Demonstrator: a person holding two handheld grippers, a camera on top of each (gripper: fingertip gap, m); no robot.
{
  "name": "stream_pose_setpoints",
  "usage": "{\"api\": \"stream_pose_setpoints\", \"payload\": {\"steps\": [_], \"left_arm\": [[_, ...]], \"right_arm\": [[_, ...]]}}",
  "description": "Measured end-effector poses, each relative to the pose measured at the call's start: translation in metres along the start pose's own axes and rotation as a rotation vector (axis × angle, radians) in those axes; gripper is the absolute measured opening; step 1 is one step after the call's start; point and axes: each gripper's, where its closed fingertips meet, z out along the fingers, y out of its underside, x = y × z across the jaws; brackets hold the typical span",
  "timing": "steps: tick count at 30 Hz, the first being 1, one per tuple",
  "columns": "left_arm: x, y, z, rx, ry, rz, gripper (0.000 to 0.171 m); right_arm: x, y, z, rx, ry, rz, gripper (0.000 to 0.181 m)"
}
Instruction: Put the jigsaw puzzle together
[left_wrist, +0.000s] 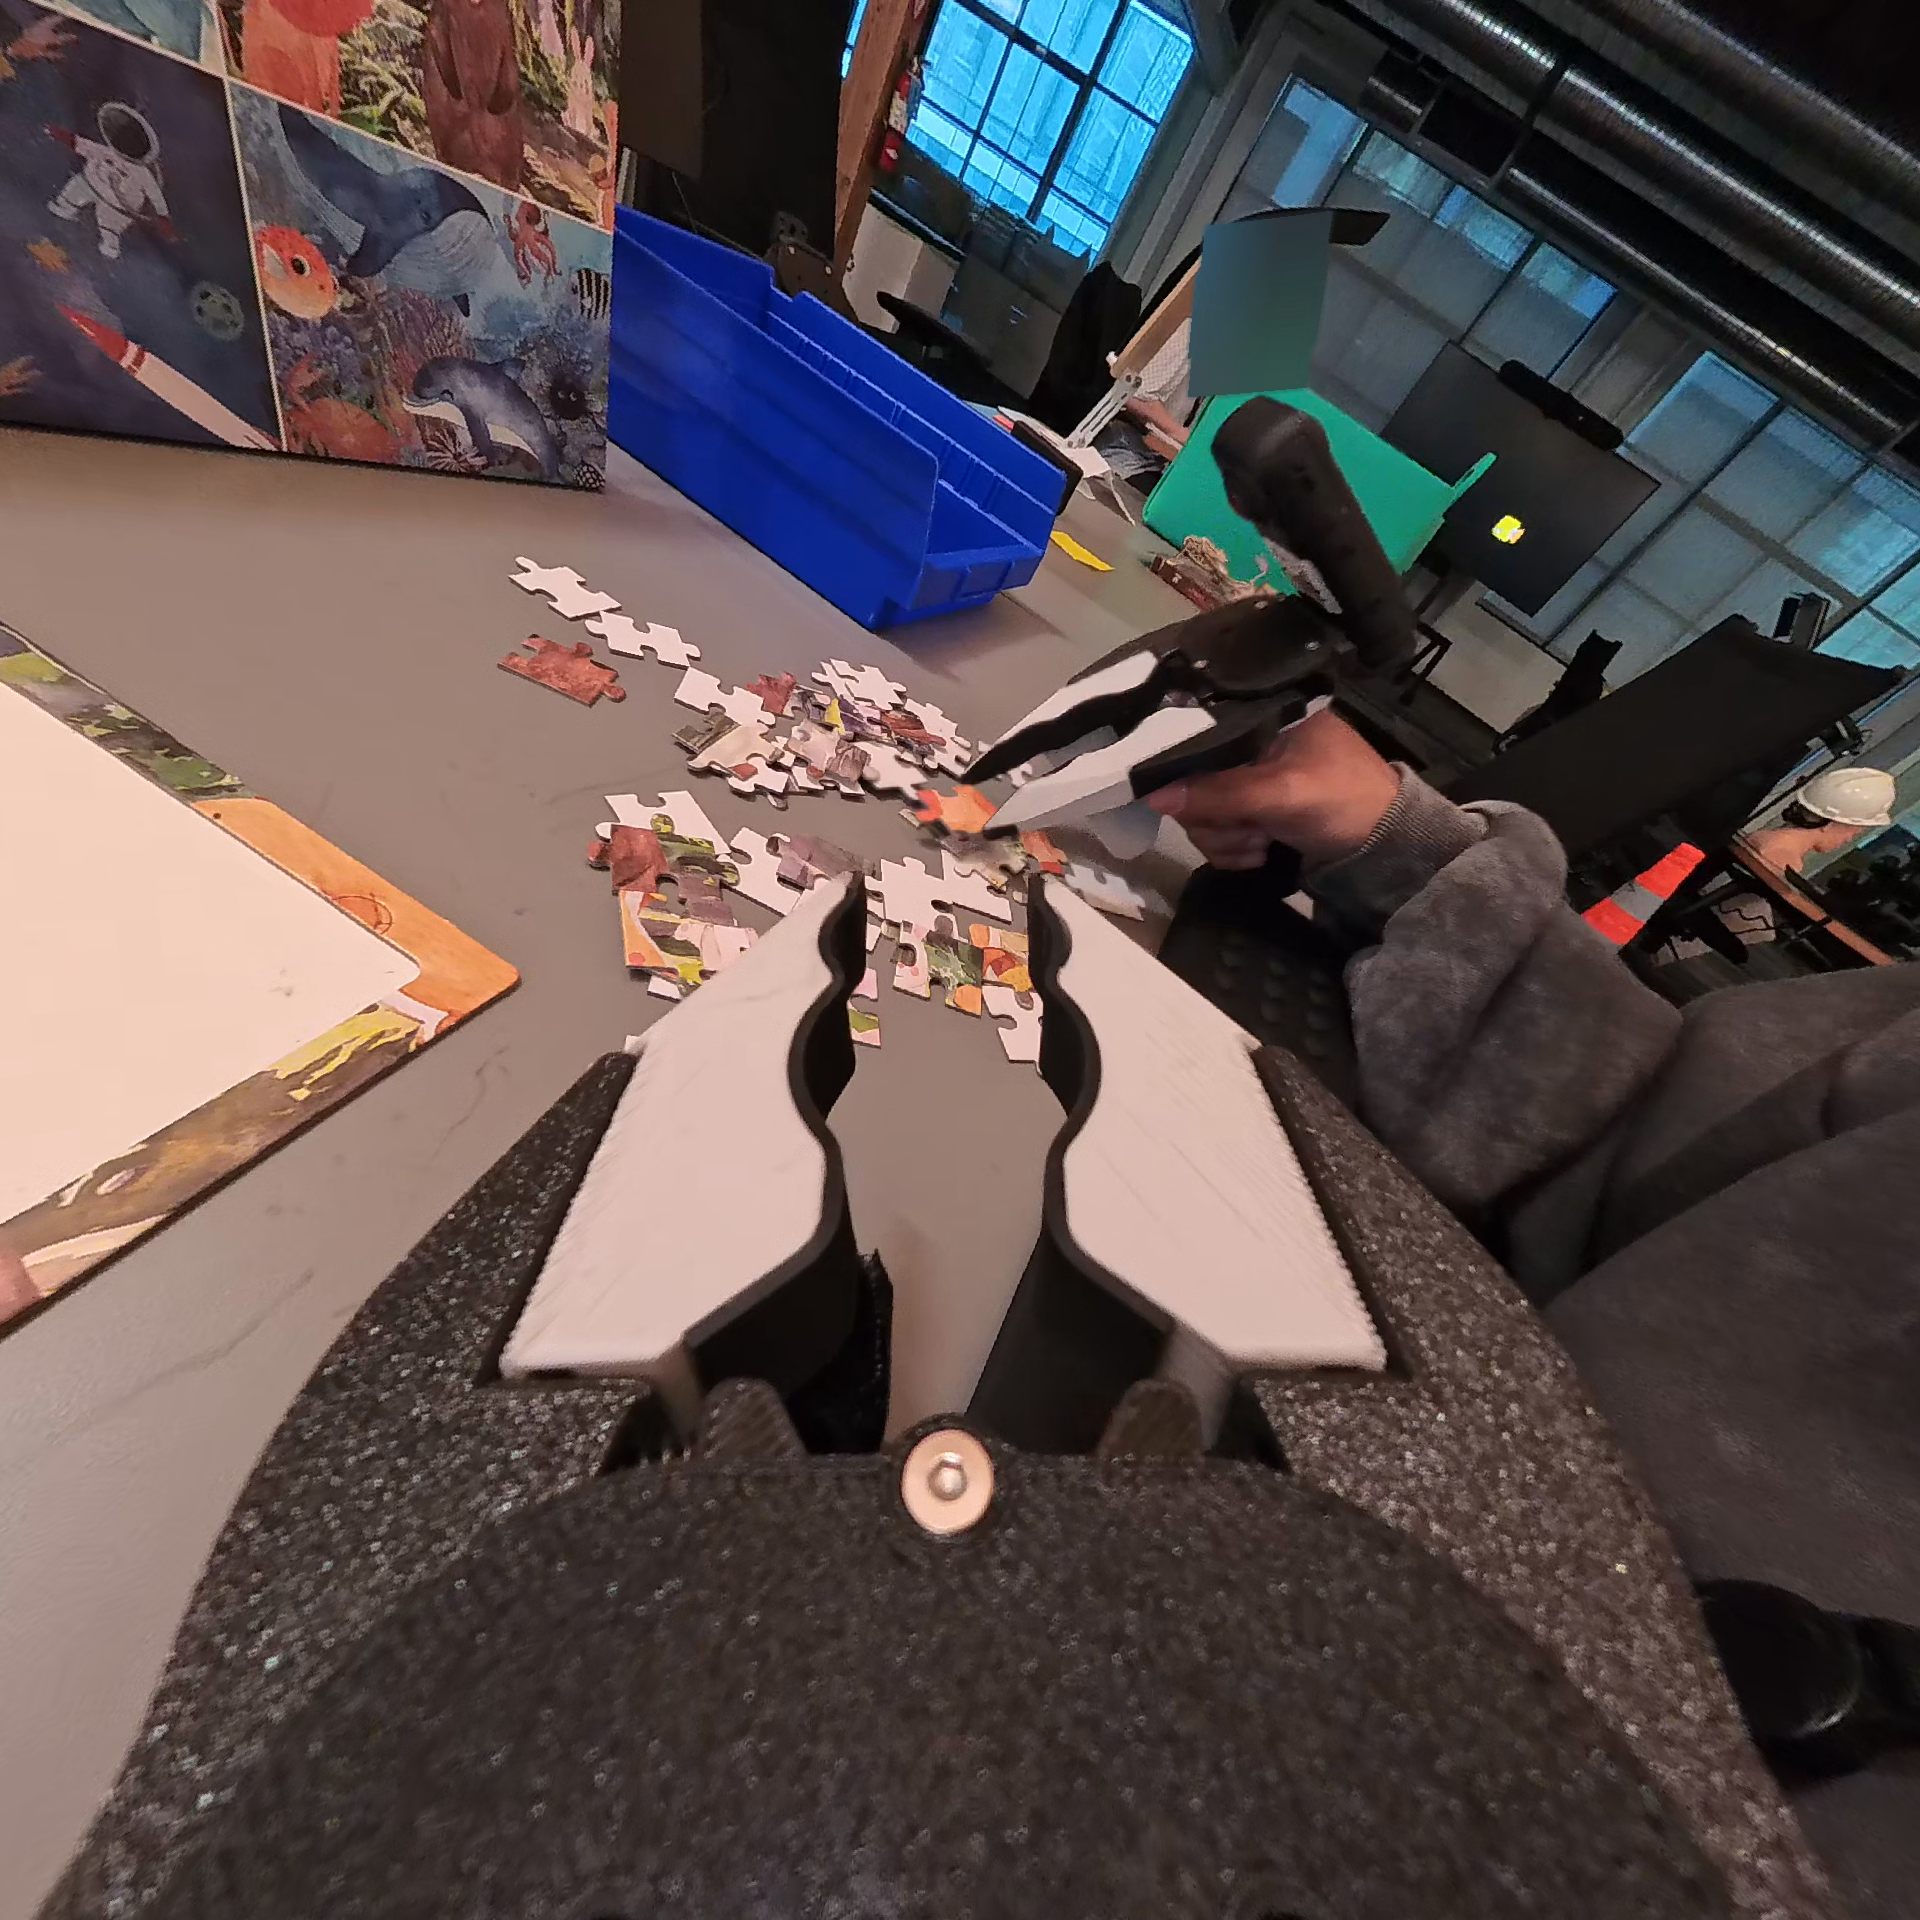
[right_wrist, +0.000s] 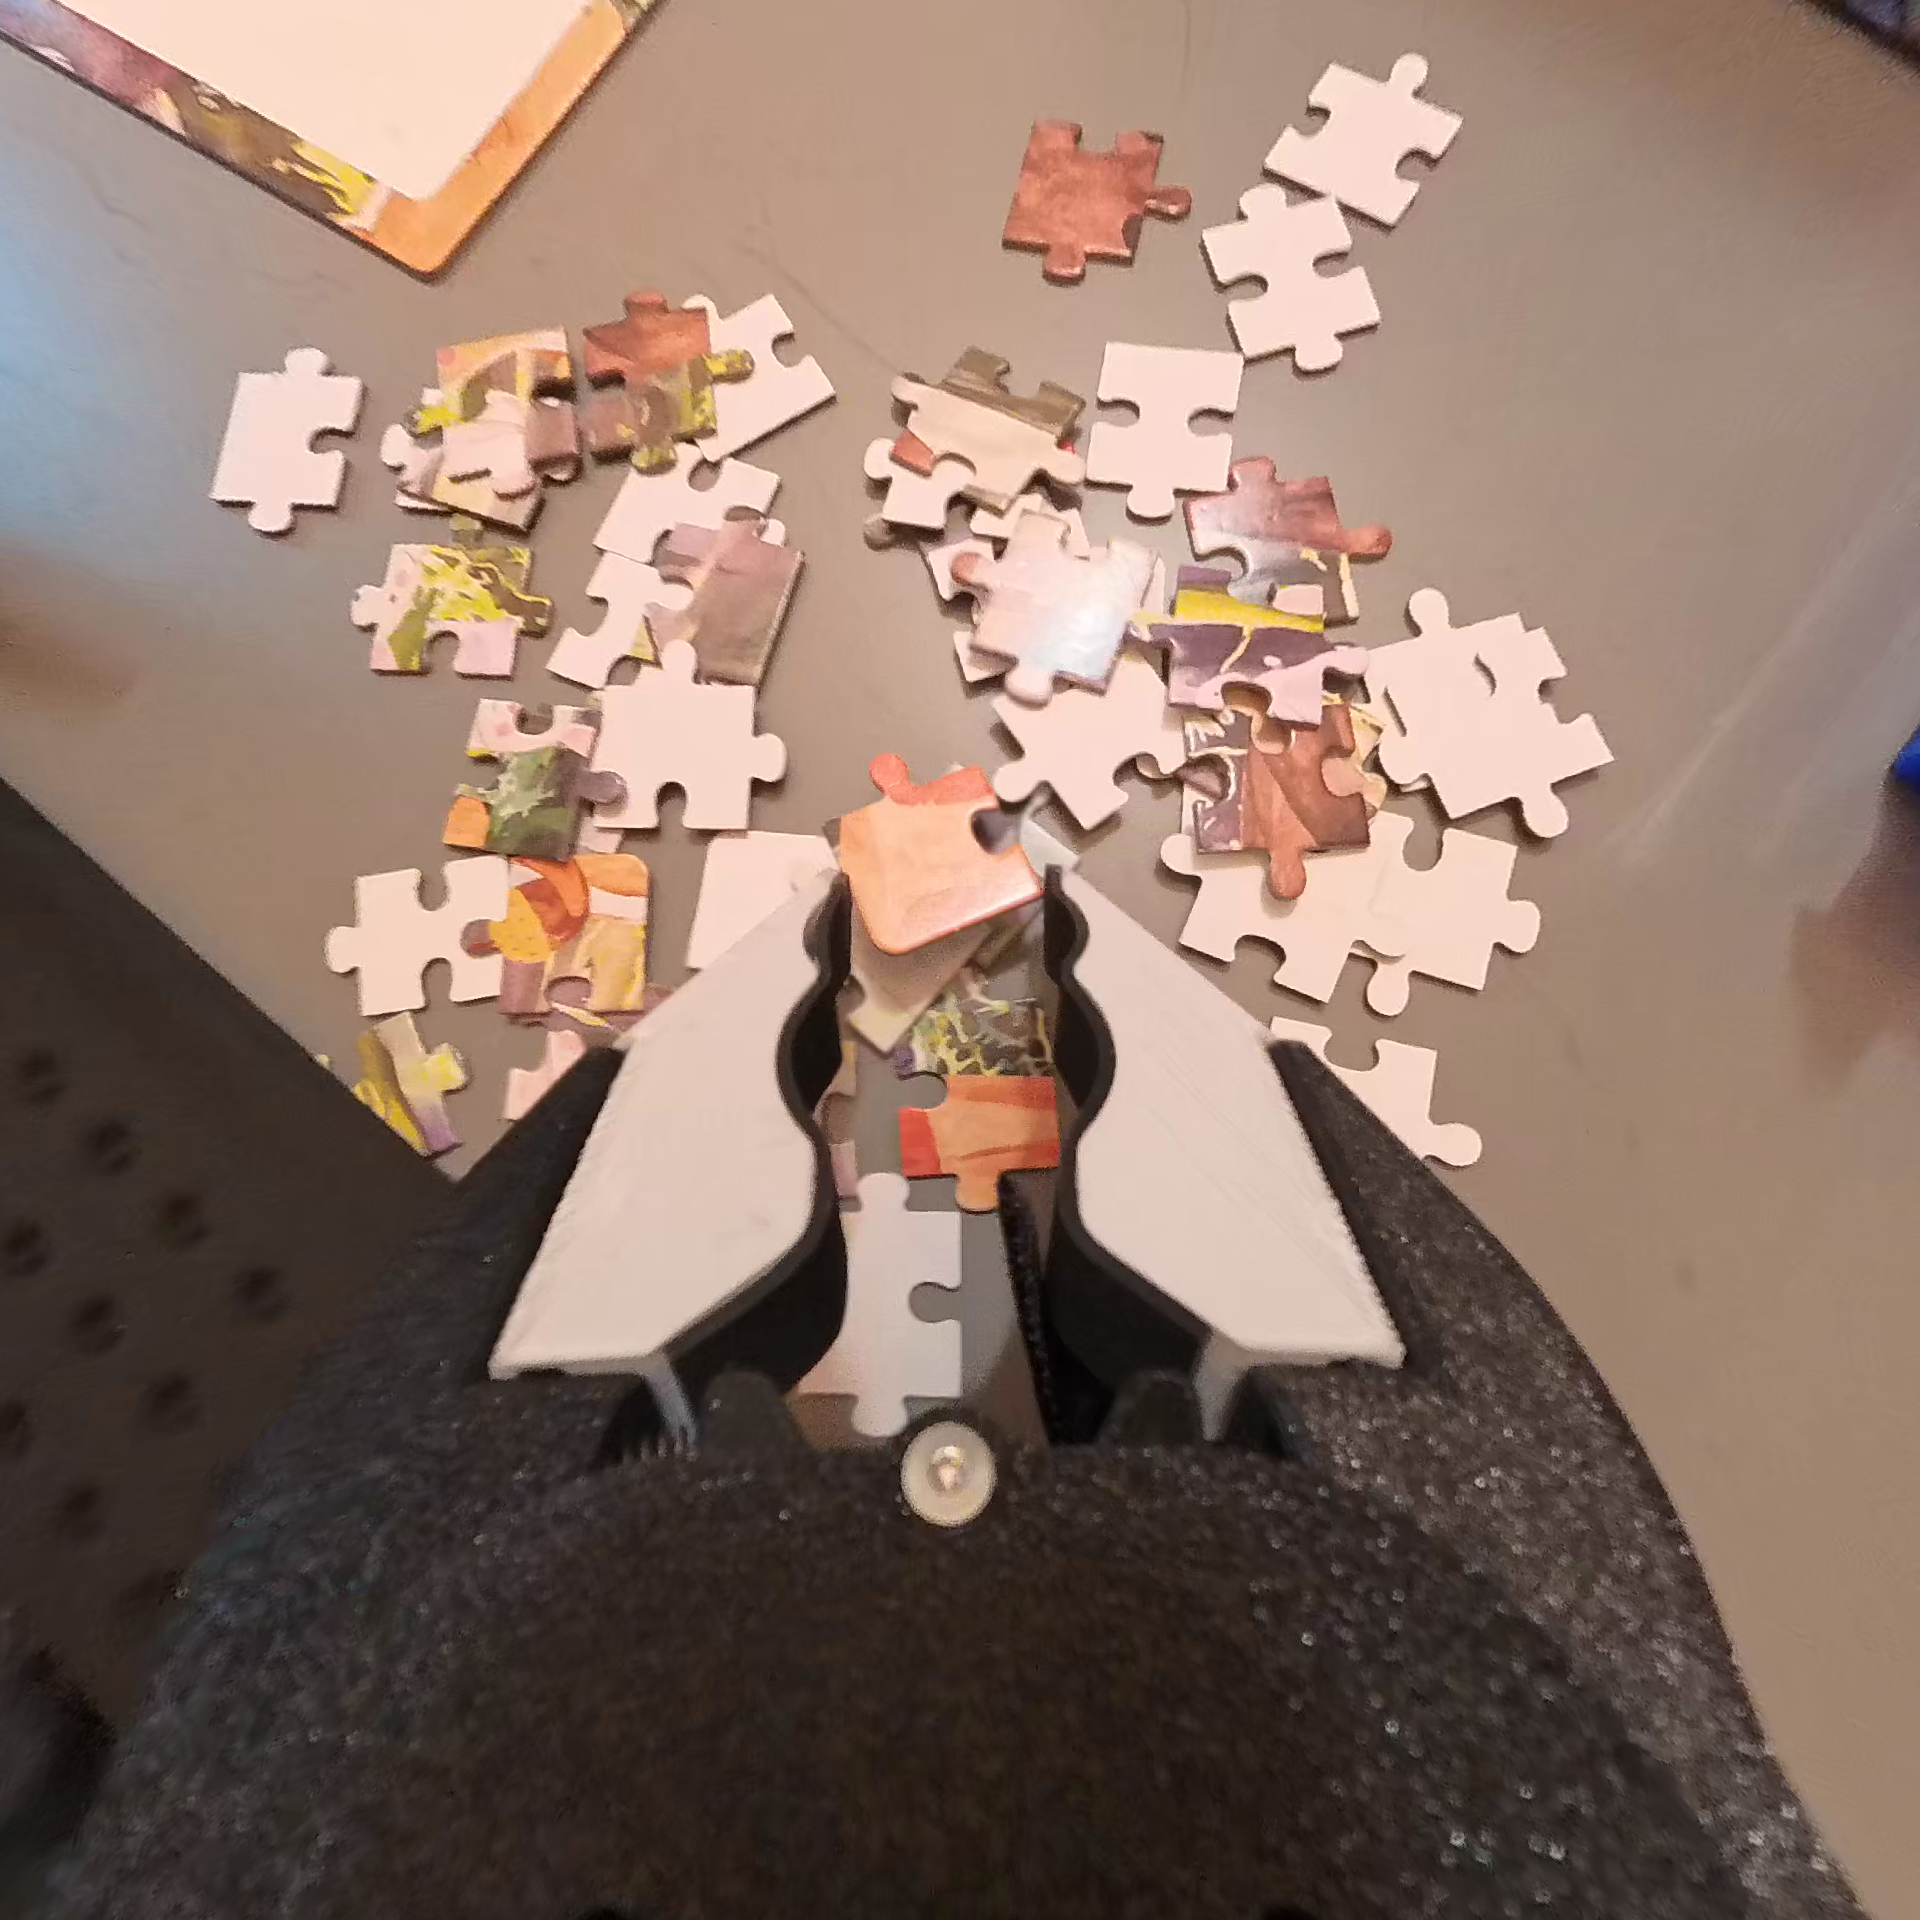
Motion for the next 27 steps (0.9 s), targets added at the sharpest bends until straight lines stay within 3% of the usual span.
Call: {"api": "stream_pose_setpoints", "payload": {"steps": [3,6,9,11,13,15,18,22,27], "left_arm": [[-0.001,-0.006,-0.005,0.025,-0.021,0.026,0.031],[-0.016,-0.019,-0.029,0.047,-0.128,0.143,0.031],[-0.048,-0.027,-0.066,0.018,-0.295,0.23,0.031],[-0.073,-0.027,-0.096,-0.023,-0.412,0.22,0.031],[-0.096,-0.02,-0.128,-0.081,-0.524,0.171,0.031],[-0.114,-0.006,-0.158,-0.153,-0.625,0.113,0.031],[-0.125,0.017,-0.182,-0.235,-0.679,0.053,0.03],[-0.119,0.028,-0.177,-0.273,-0.627,0.069,0.03],[-0.111,0.037,-0.144,-0.397,-0.521,0.159,0.031]], "right_arm": [[-0.023,-0.026,-0.008,0.059,-0.029,-0.05,0.037],[-0.083,-0.063,0.004,0.116,-0.175,-0.106,0.037],[-0.152,-0.091,0.048,0.076,-0.287,-0.186,0.037],[-0.182,-0.099,0.088,-0.012,-0.267,-0.205,0.037],[-0.202,-0.099,0.121,-0.098,-0.216,-0.249,0.037],[-0.215,-0.111,0.129,-0.071,-0.173,-0.286,0.035],[-0.249,-0.109,0.118,-0.08,-0.366,-0.275,0.035],[-0.237,-0.102,0.117,-0.091,-0.372,-0.35,0.039],[-0.228,-0.109,0.112,-0.02,-0.346,-0.418,0.035]]}}
